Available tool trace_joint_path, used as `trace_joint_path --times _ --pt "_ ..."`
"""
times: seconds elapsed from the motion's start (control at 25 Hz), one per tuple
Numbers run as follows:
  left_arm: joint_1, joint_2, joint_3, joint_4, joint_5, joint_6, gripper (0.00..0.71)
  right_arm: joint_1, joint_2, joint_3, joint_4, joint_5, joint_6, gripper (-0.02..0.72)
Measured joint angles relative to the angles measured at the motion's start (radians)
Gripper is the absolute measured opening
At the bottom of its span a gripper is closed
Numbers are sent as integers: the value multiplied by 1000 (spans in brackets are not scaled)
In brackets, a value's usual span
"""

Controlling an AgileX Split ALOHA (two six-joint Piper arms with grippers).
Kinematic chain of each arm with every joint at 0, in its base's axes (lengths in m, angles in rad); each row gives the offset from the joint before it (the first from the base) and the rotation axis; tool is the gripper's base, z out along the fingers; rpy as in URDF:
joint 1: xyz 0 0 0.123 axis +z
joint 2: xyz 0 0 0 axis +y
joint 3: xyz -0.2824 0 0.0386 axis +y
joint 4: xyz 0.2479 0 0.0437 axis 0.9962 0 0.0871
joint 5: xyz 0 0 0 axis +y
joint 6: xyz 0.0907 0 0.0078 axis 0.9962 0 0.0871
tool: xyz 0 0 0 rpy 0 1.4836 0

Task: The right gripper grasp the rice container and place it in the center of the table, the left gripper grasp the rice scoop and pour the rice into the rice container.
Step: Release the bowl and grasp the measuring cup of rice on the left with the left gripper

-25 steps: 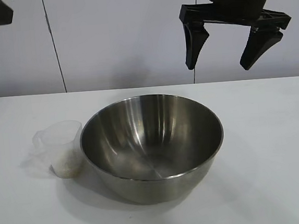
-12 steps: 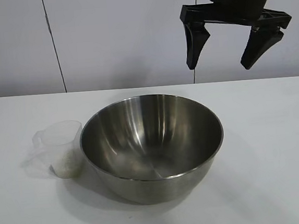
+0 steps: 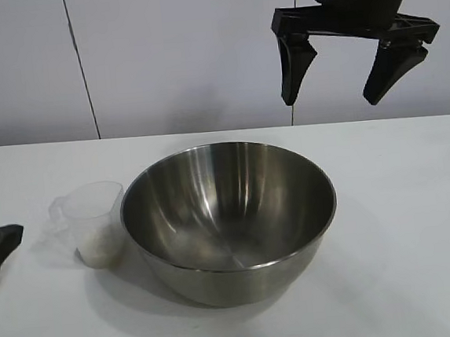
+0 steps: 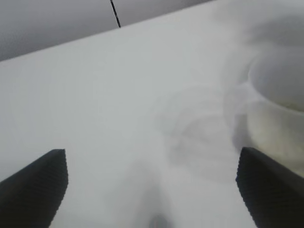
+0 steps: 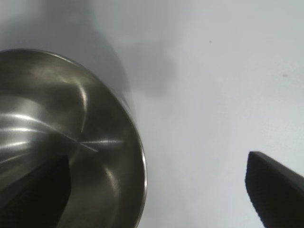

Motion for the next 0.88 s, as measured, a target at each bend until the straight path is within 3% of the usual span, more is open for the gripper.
trace_joint_path --times 0.88 --pt "0 215 -177 46 -13 -28 689 0 0 0 0 -1 0 694"
